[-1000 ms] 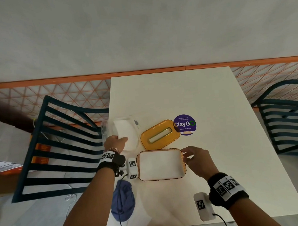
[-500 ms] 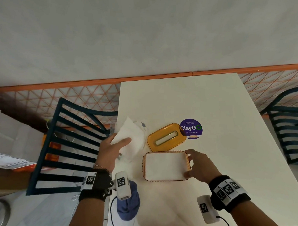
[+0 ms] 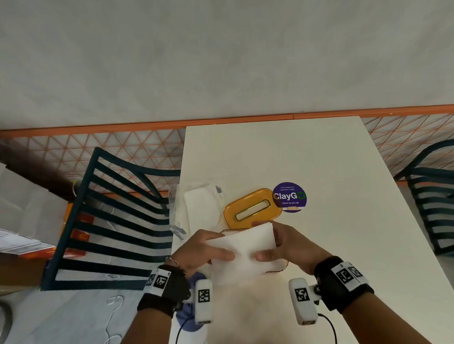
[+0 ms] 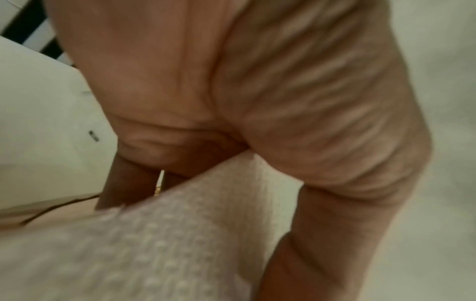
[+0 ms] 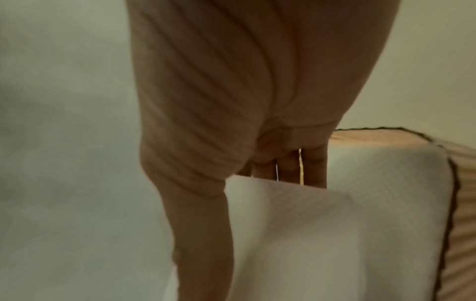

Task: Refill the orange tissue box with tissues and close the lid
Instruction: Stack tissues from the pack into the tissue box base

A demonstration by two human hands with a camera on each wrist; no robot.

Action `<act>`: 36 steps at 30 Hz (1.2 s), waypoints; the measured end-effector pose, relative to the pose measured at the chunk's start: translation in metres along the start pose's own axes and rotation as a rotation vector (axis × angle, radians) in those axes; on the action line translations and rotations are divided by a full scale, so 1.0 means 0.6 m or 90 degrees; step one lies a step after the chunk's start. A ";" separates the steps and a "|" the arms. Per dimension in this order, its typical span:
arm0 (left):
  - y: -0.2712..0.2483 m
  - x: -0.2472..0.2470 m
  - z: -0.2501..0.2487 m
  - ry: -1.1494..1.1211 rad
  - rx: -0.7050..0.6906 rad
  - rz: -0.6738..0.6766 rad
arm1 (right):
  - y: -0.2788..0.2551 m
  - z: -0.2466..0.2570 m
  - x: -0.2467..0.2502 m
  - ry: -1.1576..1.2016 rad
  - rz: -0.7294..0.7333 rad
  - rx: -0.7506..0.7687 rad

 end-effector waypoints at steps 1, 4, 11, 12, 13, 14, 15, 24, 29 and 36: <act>0.008 -0.002 0.007 0.003 0.006 -0.011 | -0.001 -0.006 0.002 0.001 -0.003 0.000; 0.031 -0.007 0.031 0.041 0.021 -0.094 | -0.001 -0.033 0.014 -0.054 -0.094 -0.028; 0.053 -0.034 0.064 0.136 0.051 -0.301 | 0.017 -0.076 0.027 -0.254 -0.270 -0.135; 0.052 -0.039 0.064 0.145 0.046 -0.308 | 0.018 -0.075 0.026 -0.286 -0.290 -0.136; 0.049 -0.043 0.063 0.150 0.040 -0.310 | 0.018 -0.073 0.026 -0.312 -0.309 -0.135; 0.045 -0.047 0.061 0.152 0.036 -0.312 | 0.019 -0.071 0.025 -0.330 -0.320 -0.133; 0.043 -0.050 0.059 0.154 0.034 -0.314 | 0.020 -0.071 0.023 -0.338 -0.326 -0.131; 0.035 -0.057 0.060 0.239 0.041 -0.319 | 0.027 -0.068 0.004 -0.411 -0.336 -0.143; 0.034 -0.064 0.060 0.336 -0.018 -0.315 | 0.019 -0.066 -0.007 -0.502 -0.362 -0.109; 0.031 -0.071 0.064 0.511 -0.139 -0.233 | 0.001 -0.061 -0.018 -0.681 -0.253 0.034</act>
Point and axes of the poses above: each hand's wrist, its own y-axis towards the middle knuckle, its own x-axis out of the back of the hand, z = x × y, the point moved 2 cm from there along y, towards the middle knuckle, and after that the axes turned 2 degrees about -y, right-handed, at the moved point
